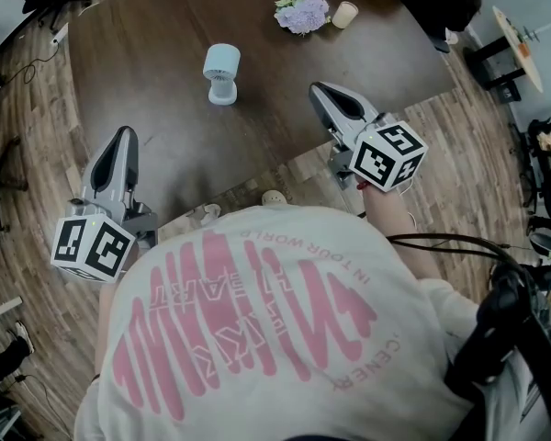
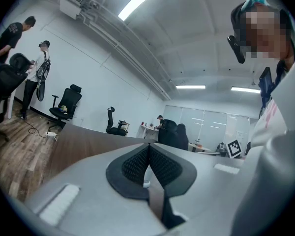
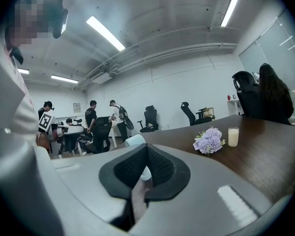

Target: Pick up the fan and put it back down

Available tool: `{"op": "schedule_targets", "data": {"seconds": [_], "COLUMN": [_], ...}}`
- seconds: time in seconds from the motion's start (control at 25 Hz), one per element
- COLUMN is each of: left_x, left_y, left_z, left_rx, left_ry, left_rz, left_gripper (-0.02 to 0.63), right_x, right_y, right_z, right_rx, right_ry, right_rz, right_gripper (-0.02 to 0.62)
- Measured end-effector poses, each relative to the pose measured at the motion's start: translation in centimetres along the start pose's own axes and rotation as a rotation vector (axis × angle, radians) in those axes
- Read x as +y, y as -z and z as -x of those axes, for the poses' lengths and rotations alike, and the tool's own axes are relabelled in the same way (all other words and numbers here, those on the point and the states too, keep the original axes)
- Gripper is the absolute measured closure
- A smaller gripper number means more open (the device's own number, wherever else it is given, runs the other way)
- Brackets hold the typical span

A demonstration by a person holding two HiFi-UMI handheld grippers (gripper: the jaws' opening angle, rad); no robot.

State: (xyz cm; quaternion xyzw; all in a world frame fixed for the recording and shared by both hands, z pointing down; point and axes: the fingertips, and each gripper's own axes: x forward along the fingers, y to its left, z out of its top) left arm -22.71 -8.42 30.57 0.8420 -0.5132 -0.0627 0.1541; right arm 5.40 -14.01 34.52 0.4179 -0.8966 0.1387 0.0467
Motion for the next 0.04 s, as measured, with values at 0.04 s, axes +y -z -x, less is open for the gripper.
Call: {"op": "schedule_targets", "data": {"seconds": [0.04], "left_x": [-0.02], "left_y": [0.02], "left_z": [0.01], "left_rx": [0.001], "left_ry": [0.001], "left_rz": [0.000], "left_gripper": [0.594], "right_x": [-0.06], "right_y": [-0.01], "right_z": [0.01], "right_rx": [0.000], "right_ry": [0.001], "right_rz": [-0.001], "right_gripper": [0.591]}}
